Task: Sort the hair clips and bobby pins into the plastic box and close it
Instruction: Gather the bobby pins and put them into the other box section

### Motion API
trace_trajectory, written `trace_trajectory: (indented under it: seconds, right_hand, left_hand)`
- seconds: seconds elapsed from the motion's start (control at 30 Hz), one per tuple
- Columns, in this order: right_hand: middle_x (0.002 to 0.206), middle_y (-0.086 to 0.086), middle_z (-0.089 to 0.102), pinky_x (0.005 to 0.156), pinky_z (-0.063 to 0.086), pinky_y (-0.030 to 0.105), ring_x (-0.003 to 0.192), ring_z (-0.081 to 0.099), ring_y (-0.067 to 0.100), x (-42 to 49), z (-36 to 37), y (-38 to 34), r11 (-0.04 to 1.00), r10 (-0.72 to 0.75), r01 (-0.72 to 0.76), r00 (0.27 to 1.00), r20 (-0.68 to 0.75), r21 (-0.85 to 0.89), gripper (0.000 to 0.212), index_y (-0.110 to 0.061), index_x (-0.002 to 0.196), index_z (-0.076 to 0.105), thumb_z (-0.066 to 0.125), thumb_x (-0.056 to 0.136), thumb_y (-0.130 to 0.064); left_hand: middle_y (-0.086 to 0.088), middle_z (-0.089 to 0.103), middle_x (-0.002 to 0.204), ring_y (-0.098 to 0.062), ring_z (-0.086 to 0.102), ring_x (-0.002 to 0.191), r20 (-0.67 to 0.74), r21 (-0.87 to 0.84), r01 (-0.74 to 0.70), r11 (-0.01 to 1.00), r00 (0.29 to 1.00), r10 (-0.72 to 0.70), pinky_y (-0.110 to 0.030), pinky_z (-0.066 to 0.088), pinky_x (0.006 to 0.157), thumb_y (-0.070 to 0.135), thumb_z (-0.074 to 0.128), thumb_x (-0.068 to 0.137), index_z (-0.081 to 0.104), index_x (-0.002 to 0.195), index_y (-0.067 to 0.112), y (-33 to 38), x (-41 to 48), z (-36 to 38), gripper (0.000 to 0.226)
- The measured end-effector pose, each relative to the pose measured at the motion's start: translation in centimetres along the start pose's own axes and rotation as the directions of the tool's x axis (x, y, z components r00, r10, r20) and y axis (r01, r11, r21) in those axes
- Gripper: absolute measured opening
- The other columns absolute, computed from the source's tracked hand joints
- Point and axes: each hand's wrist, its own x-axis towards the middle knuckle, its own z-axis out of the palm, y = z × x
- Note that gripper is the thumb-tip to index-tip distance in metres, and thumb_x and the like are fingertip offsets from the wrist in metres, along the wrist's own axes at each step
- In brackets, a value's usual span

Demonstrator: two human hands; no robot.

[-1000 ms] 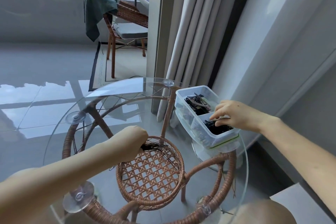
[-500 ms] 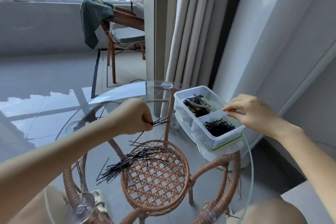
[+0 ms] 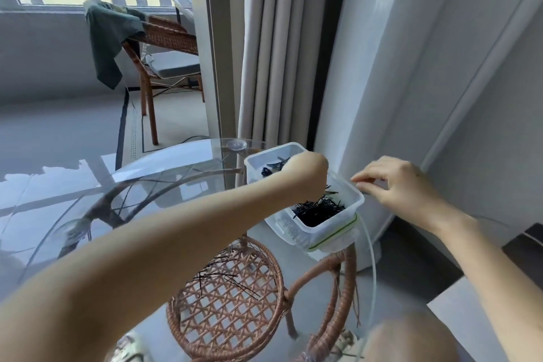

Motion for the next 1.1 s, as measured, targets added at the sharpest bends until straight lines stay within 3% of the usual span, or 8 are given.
trace_trajectory:
  seconds: [0.13, 0.3, 0.4, 0.57, 0.7, 0.8, 0.9, 1.1]
  right_hand:
    - [0.077, -0.002, 0.07, 0.071, 0.045, 0.029, 0.078, 0.061, 0.02, -0.2, -0.1, -0.2, 1.0, 0.015, -0.015, 1.0, -0.009, -0.026, 0.008, -0.012, 0.084, 0.075, 0.071, 0.077, -0.009]
    - [0.077, 0.001, 0.072, 0.068, 0.051, 0.036, 0.071, 0.06, 0.018, -0.5, -0.9, -2.5, 0.998, -0.068, 0.069, 0.99, -0.124, 0.002, 0.008, -0.01, 0.084, 0.074, 0.07, 0.077, -0.007]
    - [0.079, -0.008, 0.069, 0.068, 0.048, 0.017, 0.071, 0.06, 0.006, -1.6, -0.7, -6.0, 0.973, -0.108, 0.131, 0.986, -0.129, 0.188, 0.009, -0.016, 0.086, 0.073, 0.069, 0.08, -0.021]
    - [0.096, -0.005, 0.068, 0.08, 0.048, 0.015, 0.083, 0.058, 0.001, -4.4, 4.9, -11.7, 0.95, -0.231, 0.172, 0.949, 0.216, 0.26, 0.035, -0.014, 0.105, 0.067, 0.068, 0.079, -0.036]
    - [0.106, -0.004, 0.054, 0.085, 0.044, 0.026, 0.098, 0.052, 0.014, -5.5, 10.3, -12.7, 0.998, -0.014, 0.041, 0.887, 0.462, -0.049, 0.057, -0.019, 0.108, 0.053, 0.06, 0.072, -0.063]
    - [0.098, -0.003, 0.054, 0.079, 0.042, 0.027, 0.089, 0.052, 0.016, -4.8, 12.5, -13.2, 0.995, 0.099, -0.076, 0.879, 0.467, -0.068, 0.042, -0.02, 0.094, 0.053, 0.063, 0.074, -0.055]
    - [0.09, -0.006, 0.058, 0.075, 0.041, 0.022, 0.081, 0.05, 0.01, -4.2, 13.8, -14.1, 0.998, 0.008, -0.034, 0.901, 0.434, 0.053, 0.016, -0.021, 0.084, 0.061, 0.06, 0.084, -0.038]
    - [0.089, -0.008, 0.052, 0.074, 0.035, 0.02, 0.087, 0.045, 0.01, -1.9, 15.3, -15.7, 0.98, -0.188, 0.152, 0.913, 0.363, 0.127, 0.018, -0.021, 0.086, 0.063, 0.062, 0.083, -0.039]
  left_hand:
    - [-0.001, 0.046, 0.06, -0.024, 0.053, 0.071, 0.153, 0.073, -0.033, 0.997, 0.988, 0.022, -0.033, 0.048, 0.069, 0.03, 0.068, 0.079, 0.053, 0.068, 0.0, 1.1, 0.8, 0.6, 0.035]
    - [-0.003, 0.057, 0.057, -0.019, 0.051, 0.054, -0.02, -0.206, -0.041, 0.978, 0.999, 0.038, -0.024, 0.045, 0.055, 0.029, 0.058, 0.084, 0.069, 0.072, 0.002, -2.4, -1.5, -1.0, 0.032]
    - [-0.008, 0.064, 0.072, -0.019, 0.052, 0.063, -0.074, -0.211, -0.038, 0.977, 0.997, 0.023, -0.023, 0.041, 0.057, 0.034, 0.061, 0.082, 0.07, 0.078, 0.007, -6.6, -5.2, -1.0, 0.029]
    - [0.002, 0.059, 0.1, -0.012, 0.053, 0.08, 0.147, -0.037, 0.171, 0.985, 0.975, -0.164, -0.023, 0.048, 0.068, 0.054, 0.06, 0.077, 0.06, 0.106, 0.02, -13.0, -12.8, 3.0, 0.045]
    - [0.002, 0.059, 0.11, -0.014, 0.055, 0.092, 0.229, 0.052, 0.322, 0.945, 0.918, -0.325, -0.024, 0.047, 0.073, 0.066, 0.061, 0.067, 0.049, 0.111, 0.019, -15.2, -18.6, 6.8, 0.066]
    - [0.004, 0.054, 0.094, -0.012, 0.047, 0.08, 0.264, 0.044, 0.367, 0.929, 0.893, -0.365, -0.022, 0.038, 0.068, 0.06, 0.064, 0.069, 0.042, 0.096, 0.021, -15.1, -21.5, 9.0, 0.052]
    - [0.002, 0.058, 0.099, -0.013, 0.048, 0.08, 0.204, -0.051, 0.354, 0.934, 0.919, -0.337, -0.021, 0.035, 0.068, 0.042, 0.063, 0.08, 0.047, 0.1, 0.019, -14.8, -21.9, 9.9, 0.034]
    - [0.003, 0.054, 0.092, -0.014, 0.047, 0.081, 0.046, -0.16, 0.22, 0.962, 0.975, -0.215, -0.021, 0.036, 0.069, 0.026, 0.062, 0.084, 0.057, 0.095, 0.018, -15.1, -19.2, 9.4, 0.015]
